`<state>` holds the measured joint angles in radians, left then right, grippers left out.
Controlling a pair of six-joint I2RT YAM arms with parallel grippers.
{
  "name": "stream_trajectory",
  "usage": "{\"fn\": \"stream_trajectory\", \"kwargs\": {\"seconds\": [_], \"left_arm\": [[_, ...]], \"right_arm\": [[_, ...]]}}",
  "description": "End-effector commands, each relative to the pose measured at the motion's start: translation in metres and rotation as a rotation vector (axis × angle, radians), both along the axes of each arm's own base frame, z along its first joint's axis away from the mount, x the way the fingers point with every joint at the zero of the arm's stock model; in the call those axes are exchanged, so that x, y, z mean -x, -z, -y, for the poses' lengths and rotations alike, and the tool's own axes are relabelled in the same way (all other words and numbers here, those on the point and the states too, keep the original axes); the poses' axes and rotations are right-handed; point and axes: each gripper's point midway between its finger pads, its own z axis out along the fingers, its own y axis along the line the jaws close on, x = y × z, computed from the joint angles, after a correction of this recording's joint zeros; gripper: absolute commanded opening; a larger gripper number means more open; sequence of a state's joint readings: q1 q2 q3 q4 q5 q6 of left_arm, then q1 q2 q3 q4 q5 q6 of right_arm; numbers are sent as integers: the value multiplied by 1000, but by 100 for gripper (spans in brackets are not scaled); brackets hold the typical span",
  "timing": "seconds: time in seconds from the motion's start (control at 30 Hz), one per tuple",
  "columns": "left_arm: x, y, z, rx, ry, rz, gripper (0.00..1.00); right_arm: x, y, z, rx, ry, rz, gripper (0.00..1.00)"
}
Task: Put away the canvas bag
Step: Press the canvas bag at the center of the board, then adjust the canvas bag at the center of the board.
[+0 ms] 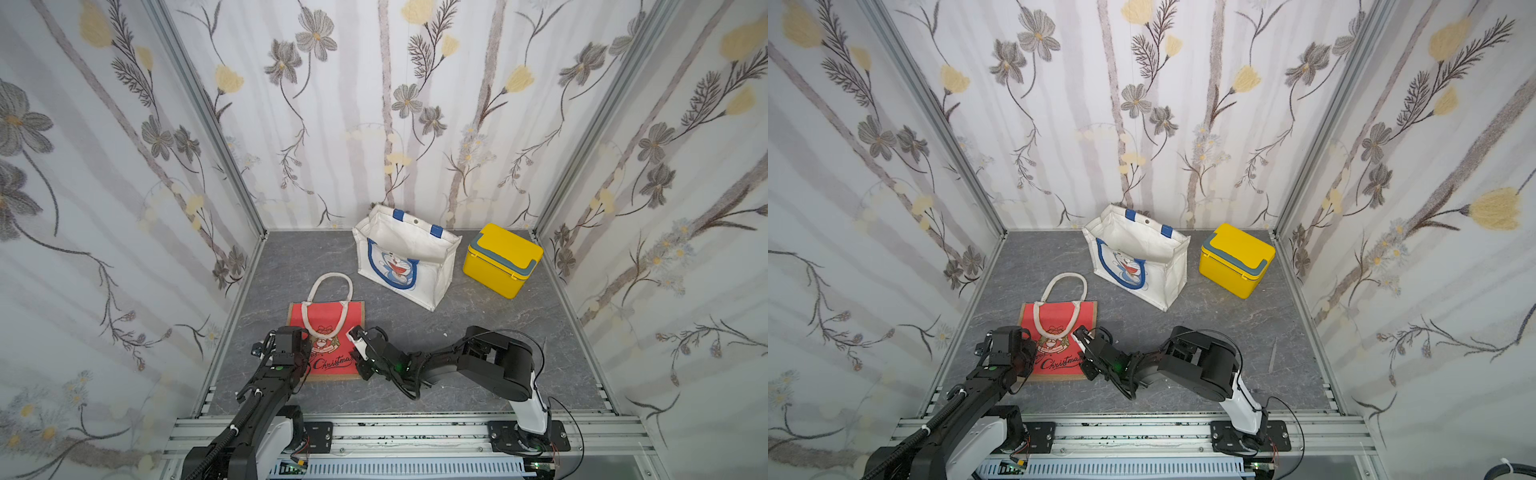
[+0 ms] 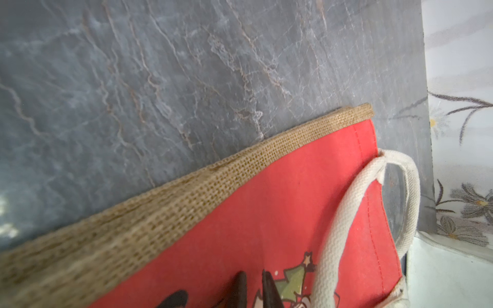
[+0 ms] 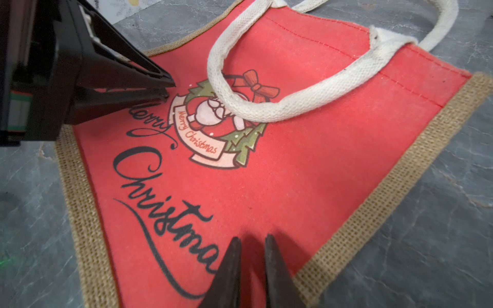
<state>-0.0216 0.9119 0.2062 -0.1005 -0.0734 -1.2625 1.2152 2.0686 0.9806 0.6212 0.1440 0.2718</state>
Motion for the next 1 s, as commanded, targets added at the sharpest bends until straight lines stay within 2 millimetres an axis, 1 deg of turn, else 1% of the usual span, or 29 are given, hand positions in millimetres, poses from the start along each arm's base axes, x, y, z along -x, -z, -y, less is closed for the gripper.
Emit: {"fn": "stream_trajectory", "kwargs": {"seconds": [0.0, 0.1, 0.13, 0.2, 0.23, 0.3, 0.33, 0.43, 0.5, 0.53, 0.67, 0.83, 0.9, 0.97], "left_arm": [[20, 17, -7, 10, -72, -104, 12], [18, 15, -10, -6, -78, -101, 11], [16, 14, -11, -12, -81, -98, 11], [14, 12, -13, -18, -84, -94, 11], [13, 10, -13, -19, -81, -90, 11], [9, 7, -12, -15, -77, -76, 11], [7, 5, -12, -17, -74, -71, 12], [0, -5, -11, -23, -61, -39, 20], [-3, -13, -12, -26, -63, -18, 22], [-6, -17, -12, -26, -61, -6, 22], [-12, -27, -8, -13, -38, 16, 22], [-14, -34, -3, 17, -25, 28, 18], [-16, -38, -3, 23, -25, 42, 18], [-18, -42, -3, 22, -28, 51, 18]], "right_arm": [[1, 7, 8, 59, -1, -7, 19], [-10, -13, 2, 33, -2, 12, 20], [-12, -22, -1, 25, -10, 30, 21], [-14, -38, -5, 19, -24, 65, 26], [-16, -47, -7, 15, -32, 84, 31], [-20, -60, -9, 13, -34, 119, 42], [-23, -66, -10, 11, -34, 137, 50], [-35, -82, -11, 5, -22, 188, 74], [-44, -88, -13, -2, -6, 197, 93], [-48, -89, -15, -3, -2, 194, 100], [-64, -93, -24, -14, -9, 167, 100], [-68, -97, -34, -22, -60, 228, 100], [-69, -94, -39, -12, -79, 246, 100], [-68, -86, -50, 13, -127, 248, 97]]}}
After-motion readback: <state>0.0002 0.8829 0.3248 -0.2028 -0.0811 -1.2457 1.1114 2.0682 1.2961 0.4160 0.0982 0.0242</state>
